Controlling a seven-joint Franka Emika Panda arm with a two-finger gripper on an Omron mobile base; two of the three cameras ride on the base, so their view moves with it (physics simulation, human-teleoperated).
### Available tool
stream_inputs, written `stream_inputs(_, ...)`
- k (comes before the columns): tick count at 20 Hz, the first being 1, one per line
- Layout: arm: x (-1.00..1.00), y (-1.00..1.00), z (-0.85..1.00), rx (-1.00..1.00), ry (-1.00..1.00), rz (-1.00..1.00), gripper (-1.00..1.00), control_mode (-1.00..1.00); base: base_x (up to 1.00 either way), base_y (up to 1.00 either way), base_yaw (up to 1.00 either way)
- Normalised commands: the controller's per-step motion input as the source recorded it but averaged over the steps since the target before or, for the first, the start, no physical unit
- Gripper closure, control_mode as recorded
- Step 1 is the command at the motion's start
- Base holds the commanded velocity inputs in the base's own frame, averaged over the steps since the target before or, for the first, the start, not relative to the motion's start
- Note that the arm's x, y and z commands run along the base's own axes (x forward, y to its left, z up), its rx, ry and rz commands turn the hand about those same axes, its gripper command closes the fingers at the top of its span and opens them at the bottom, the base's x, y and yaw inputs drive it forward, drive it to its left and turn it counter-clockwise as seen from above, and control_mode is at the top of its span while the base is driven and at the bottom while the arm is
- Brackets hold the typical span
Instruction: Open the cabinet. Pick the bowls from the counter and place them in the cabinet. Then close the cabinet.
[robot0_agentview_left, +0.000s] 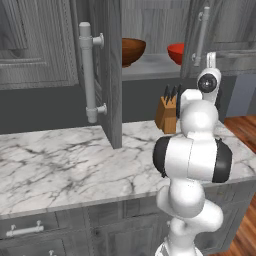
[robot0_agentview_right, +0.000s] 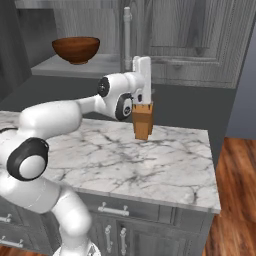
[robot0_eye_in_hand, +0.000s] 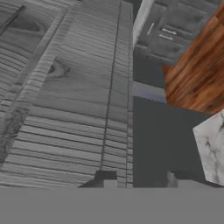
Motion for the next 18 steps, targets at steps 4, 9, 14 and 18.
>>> stream_inputs(4,0.68,0.00,0.40,0.06,-0.43,0.07,-1.00,-1.00,0.00,0.00,0.00)
stream_inputs(9,-0.33,-0.08,0.35,0.07,-0.10,0.08,-1.00,-1.00,0.00,0.00,0.00)
stream_inputs(14,-0.72,-0.01,0.63,0.00,0.00,0.03,-1.00,-1.00,0.00,0.00,0.00)
stream_inputs(18,-0.62,-0.19,0.57,0.00,0.03,0.00,-1.00,-1.00,0.00,0.00,0.00)
